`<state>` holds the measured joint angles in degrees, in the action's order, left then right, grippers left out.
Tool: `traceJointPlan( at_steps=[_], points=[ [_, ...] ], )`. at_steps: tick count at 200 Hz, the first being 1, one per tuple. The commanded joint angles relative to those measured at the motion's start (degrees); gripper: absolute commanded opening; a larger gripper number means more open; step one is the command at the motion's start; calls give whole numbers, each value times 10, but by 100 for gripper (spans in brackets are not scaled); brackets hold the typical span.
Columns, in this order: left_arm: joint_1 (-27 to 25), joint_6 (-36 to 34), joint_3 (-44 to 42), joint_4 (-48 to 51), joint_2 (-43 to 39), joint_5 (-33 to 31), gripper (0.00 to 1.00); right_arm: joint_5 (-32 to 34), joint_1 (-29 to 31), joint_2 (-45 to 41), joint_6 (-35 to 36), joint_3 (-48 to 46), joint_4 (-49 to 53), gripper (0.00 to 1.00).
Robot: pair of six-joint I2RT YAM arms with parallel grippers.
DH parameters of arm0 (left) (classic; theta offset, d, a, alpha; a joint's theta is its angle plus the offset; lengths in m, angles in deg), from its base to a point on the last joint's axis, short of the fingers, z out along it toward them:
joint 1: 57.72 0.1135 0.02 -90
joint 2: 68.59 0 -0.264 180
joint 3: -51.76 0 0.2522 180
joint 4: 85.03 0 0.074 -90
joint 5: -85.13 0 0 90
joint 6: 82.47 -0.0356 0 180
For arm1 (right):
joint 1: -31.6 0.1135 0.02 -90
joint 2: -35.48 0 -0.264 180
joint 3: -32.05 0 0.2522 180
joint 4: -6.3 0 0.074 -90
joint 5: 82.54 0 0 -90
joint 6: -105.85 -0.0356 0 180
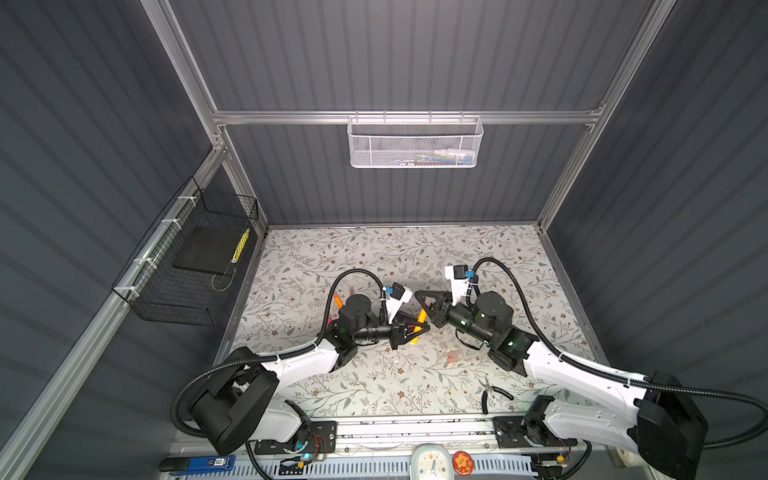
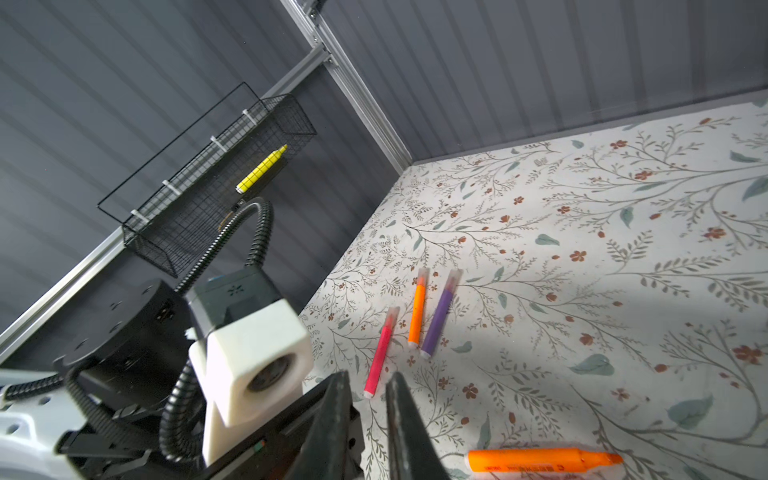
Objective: Insert the pens into the pen caps
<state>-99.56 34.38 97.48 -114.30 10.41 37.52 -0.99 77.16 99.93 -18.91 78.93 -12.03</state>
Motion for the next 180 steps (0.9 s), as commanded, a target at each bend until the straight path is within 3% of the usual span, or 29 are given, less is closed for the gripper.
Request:
traceJointPlan(
  at_steps=[1,21,40,59,119,180],
  points=[
    [18,42,22,-61,2,-47,0,-59,43,1,33,-37,17,0],
    [19,67,28,-71,-4,-88,0,-59,63,-21,40,-56,2,0],
    [25,77,62,-48,-14,-87,0,-69,79,-25,48,-70,-13,0],
    [26,52,107,21,-28,-100,0,-86,93,-28,53,-90,-42,0],
    [28,-3,174,106,-63,-142,0,-84,128,-33,69,-116,-79,0],
    [28,-97,136,201,-134,-212,0,-43,128,-49,53,-112,-82,0]
  ],
)
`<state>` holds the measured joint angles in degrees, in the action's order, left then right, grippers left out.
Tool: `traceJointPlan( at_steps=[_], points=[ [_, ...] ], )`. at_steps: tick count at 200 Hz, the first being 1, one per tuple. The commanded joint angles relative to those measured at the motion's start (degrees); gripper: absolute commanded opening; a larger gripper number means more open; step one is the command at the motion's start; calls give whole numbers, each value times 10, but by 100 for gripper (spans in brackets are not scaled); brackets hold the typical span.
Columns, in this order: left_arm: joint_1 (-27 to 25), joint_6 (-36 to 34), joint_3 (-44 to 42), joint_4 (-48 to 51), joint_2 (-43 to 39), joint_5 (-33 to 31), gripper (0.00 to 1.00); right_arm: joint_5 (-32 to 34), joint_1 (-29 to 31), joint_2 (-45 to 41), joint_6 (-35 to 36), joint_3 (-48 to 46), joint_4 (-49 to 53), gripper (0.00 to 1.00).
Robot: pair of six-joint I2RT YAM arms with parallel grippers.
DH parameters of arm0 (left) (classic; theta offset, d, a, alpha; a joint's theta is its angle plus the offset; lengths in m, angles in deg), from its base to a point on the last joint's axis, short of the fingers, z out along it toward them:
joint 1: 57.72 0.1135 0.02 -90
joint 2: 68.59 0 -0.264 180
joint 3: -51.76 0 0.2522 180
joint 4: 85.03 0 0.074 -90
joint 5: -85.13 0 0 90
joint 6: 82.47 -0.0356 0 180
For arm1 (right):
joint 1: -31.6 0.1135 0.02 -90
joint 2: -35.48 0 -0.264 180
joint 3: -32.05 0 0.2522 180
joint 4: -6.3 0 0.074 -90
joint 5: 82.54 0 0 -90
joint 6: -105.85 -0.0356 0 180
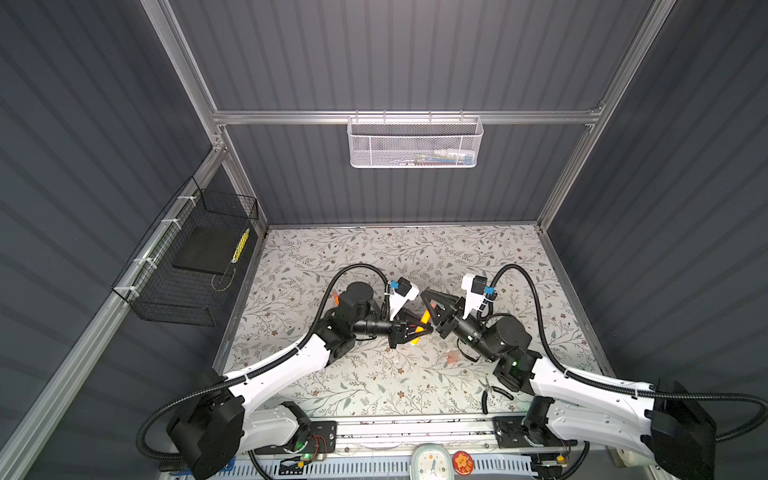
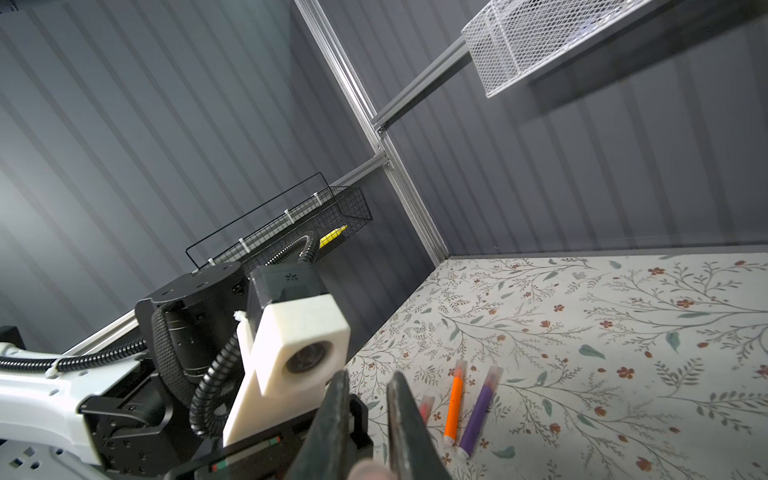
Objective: Insert the pens into the pen caps
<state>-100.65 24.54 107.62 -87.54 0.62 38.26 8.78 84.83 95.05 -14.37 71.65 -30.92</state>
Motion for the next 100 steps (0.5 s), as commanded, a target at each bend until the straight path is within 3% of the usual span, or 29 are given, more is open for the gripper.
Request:
traceJointPlan(
  at_steps=[1,39,77,100],
  points=[
    [39,1,34,-66,-37,-223,0,-141,51,0,7,-40,106,0],
    [38,-30,-16,-62,-91,-332,0,-178,51,36,1,-40,71,0],
    [37,-7,-4,-83,-67,-260,0,-239,53,74,-5,-51,-3,0],
    [36,-8,-9,-90,-68,-283,0,-245,53,81,-7,-47,-19,0]
  ],
)
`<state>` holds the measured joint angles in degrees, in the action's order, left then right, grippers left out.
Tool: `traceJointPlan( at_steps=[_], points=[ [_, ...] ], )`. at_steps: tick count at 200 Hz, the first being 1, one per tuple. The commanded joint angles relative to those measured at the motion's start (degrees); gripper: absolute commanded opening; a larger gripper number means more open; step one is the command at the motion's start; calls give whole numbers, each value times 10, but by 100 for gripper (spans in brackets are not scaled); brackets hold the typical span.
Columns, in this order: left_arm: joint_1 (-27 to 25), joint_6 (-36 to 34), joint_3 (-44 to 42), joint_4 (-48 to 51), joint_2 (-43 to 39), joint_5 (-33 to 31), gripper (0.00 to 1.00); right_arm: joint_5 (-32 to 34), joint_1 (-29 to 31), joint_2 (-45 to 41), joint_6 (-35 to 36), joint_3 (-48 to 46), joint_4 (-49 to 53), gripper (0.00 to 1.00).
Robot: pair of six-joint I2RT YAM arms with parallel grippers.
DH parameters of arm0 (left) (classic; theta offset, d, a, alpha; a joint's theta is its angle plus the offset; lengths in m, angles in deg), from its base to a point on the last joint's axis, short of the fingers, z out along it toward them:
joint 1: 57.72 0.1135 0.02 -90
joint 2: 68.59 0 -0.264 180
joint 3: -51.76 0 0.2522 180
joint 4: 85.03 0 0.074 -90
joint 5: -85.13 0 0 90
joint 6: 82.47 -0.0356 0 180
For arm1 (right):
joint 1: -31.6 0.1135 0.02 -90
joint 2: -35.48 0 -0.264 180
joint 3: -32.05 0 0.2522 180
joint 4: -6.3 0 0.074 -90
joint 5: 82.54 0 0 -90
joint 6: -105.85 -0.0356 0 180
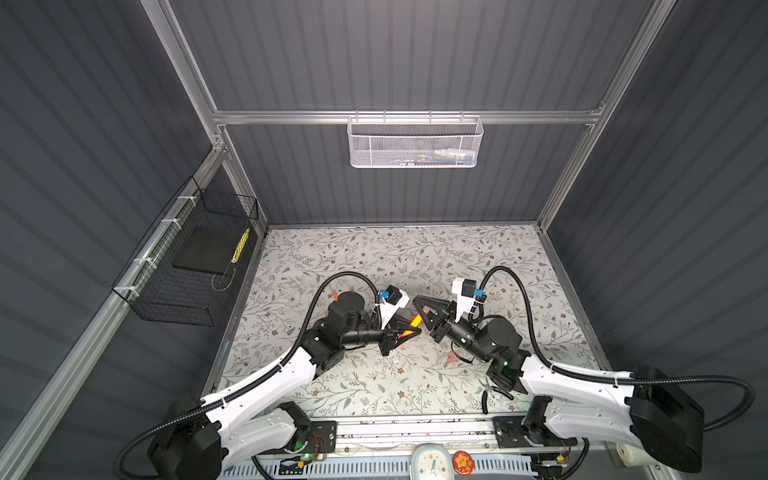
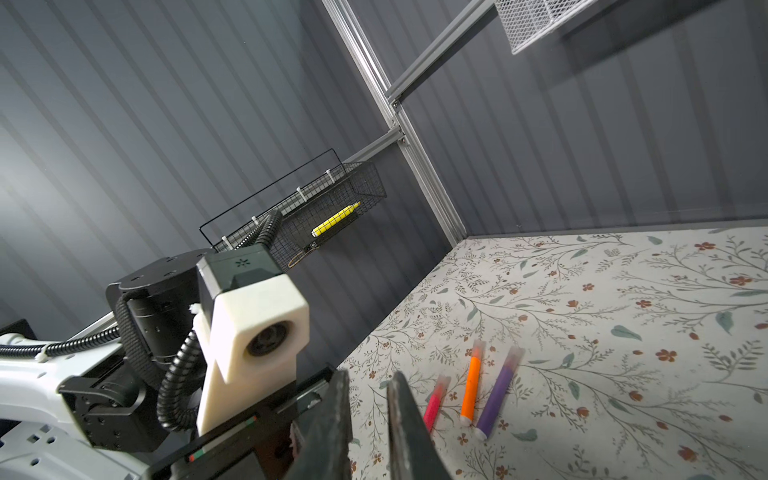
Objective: Insert the pens into the pen caps
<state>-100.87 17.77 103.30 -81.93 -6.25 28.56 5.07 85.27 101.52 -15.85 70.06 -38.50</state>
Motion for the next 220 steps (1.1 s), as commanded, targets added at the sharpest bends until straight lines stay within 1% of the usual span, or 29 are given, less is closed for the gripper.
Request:
traceJointPlan(
  at_steps=[1,24,32,34,41,45,55,59,70,84,105,114,141,148,166,186,220],
  points=[
    [38,59,34,-146,1,-187,0,-208,49,16,8,-30,58,0],
    [38,47,28,-135,0,-201,0,-190,49,13,5,-17,83,1],
    [38,45,26,-128,0,-207,0,-175,48,9,2,-12,101,8],
    [38,45,24,-127,1,-209,0,-155,48,7,1,-11,107,10],
    [38,45,21,-120,1,-219,0,-128,48,0,0,-5,127,17],
    [38,46,19,-117,2,-225,0,-112,48,-5,-2,-3,140,24],
    [38,51,10,-107,4,-242,0,-61,47,-15,-7,4,177,51],
    [38,55,5,-106,5,-252,0,-37,46,-33,-12,7,197,57],
    [38,73,-18,-109,12,-270,0,24,42,-62,-27,17,262,67],
    [38,86,-39,-101,27,-287,0,82,33,-102,-53,25,344,82],
    [39,118,-60,-74,54,-344,0,143,29,-170,-92,28,451,92],
    [40,126,-61,-58,69,-369,0,161,28,-202,-109,27,490,98],
    [40,138,-47,-27,116,-390,0,194,26,-292,-154,36,603,99],
    [41,148,-38,-7,130,-402,0,196,25,-311,-160,47,629,99],
    [41,172,-21,45,162,-458,0,186,25,-336,-157,98,674,99],
    [41,178,-10,75,192,-491,0,158,25,-329,-169,154,680,99],
    [41,188,29,117,258,-490,0,100,25,-271,-183,224,667,99]
  ],
)
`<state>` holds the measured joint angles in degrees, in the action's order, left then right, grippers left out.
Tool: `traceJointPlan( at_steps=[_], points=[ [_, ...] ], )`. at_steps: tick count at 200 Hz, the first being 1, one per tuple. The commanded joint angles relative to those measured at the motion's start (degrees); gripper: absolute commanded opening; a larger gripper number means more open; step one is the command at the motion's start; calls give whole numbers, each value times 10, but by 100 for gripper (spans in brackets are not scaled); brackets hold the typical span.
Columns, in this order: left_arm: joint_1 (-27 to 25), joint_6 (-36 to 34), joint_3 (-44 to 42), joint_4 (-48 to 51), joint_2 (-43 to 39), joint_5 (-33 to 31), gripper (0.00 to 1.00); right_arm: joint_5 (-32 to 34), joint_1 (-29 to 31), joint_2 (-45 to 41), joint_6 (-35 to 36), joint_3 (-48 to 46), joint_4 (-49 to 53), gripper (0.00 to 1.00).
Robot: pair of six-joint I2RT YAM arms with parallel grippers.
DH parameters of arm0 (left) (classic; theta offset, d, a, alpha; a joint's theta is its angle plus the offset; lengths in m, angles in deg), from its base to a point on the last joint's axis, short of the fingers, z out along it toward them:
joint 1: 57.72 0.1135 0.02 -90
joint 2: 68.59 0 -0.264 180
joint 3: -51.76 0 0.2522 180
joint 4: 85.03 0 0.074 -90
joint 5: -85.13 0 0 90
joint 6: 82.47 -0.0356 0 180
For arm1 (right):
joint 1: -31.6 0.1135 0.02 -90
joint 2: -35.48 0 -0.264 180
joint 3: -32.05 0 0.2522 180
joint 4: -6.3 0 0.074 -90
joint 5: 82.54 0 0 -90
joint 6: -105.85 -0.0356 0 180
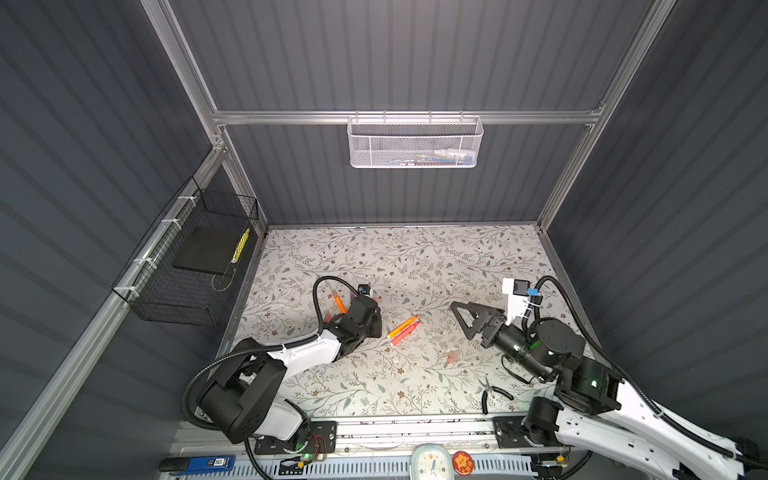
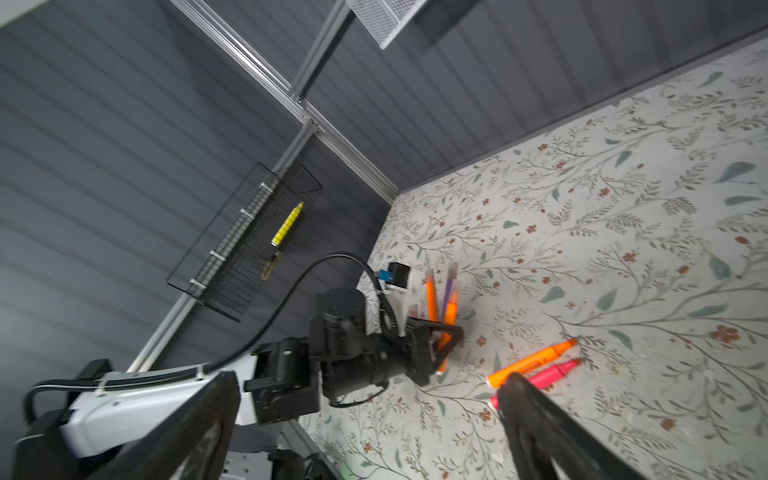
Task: Insert the pens into the pen caps
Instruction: 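Lower the capped orange marker with the left gripper while the right withdraws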
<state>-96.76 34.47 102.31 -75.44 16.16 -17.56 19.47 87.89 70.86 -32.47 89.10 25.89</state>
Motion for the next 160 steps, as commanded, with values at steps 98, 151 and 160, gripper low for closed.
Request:
traceJointPlan(
  at_steps=[98,151,160],
  points=[
    [0,27,106,117,129,-78,18,-95,-41,85,23,93,50,99],
    [0,9,98,105,104,-69,45,-137,-62,115,0,95,52,99],
    [1,2,94,100,93,-66,49,-138,-62,120,-2,89,47,99]
  ],
)
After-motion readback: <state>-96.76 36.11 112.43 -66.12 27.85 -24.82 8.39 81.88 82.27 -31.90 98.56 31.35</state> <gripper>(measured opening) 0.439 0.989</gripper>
